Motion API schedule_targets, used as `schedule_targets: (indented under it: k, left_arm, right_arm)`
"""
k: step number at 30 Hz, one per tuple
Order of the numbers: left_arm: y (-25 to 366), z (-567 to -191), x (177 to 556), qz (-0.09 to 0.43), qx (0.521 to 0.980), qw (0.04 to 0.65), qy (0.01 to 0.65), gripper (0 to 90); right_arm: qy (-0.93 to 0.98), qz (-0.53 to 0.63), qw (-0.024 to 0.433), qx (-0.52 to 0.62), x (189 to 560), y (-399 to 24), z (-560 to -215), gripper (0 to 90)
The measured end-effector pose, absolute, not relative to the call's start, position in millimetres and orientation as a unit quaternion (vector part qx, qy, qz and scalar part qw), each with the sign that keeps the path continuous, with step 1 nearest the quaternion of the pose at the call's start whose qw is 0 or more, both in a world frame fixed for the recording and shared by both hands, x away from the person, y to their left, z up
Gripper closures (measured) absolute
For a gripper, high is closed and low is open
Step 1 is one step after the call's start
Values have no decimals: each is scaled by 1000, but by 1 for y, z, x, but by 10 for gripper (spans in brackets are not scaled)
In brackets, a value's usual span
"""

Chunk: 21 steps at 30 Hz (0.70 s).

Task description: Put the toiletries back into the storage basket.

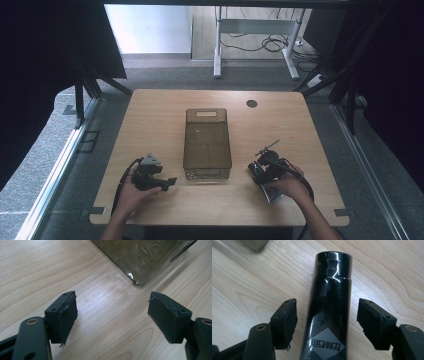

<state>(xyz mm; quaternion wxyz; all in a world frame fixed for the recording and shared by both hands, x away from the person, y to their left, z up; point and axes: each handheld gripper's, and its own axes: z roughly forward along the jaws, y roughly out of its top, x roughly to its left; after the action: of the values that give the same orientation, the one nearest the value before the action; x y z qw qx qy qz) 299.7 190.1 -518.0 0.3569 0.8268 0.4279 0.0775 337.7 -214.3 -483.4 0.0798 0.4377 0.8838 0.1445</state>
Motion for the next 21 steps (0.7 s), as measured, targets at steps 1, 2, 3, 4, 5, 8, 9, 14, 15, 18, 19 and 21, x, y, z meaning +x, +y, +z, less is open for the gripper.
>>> schedule_targets:
  k: [1,2,3,4,5,8,9,14,15,18,19,21]
  left_arm:
    - [190,-518,299,78,828,356,427,239]
    - [190,-517,299,78,827,357,426,239]
    - [189,-517,299,78,827,357,426,239]
    - [189,-517,299,78,828,357,426,239]
    - [189,-517,299,79,828,356,427,239]
    - [189,-518,300,79,828,355,427,239]
    - [189,-518,300,79,828,355,427,239]
    - [189,-518,300,78,828,355,426,239]
    - [189,-518,300,78,828,355,426,239]
    - [190,-518,300,78,828,356,427,239]
    - [190,-518,300,78,827,356,427,239]
    - [190,-517,300,78,827,356,428,239]
  right_arm:
    - [884,142,79,438,339,-214,-485,331]
    - [884,138,77,440,340,-214,-487,332]
    - [884,137,76,441,341,-214,-489,332]
    - [885,132,76,441,342,-215,-491,332]
    - [885,126,75,442,343,-215,-494,333]
    - [886,122,71,442,344,-215,-499,341]
    - [886,121,71,443,344,-215,-500,347]
    - [886,119,64,443,345,-214,-502,388]
    - [886,118,62,443,345,-214,-502,397]
    - [888,114,56,441,345,-212,-503,428]
    - [889,112,57,441,345,-212,-503,428]
    - [889,108,57,441,345,-211,-503,433]
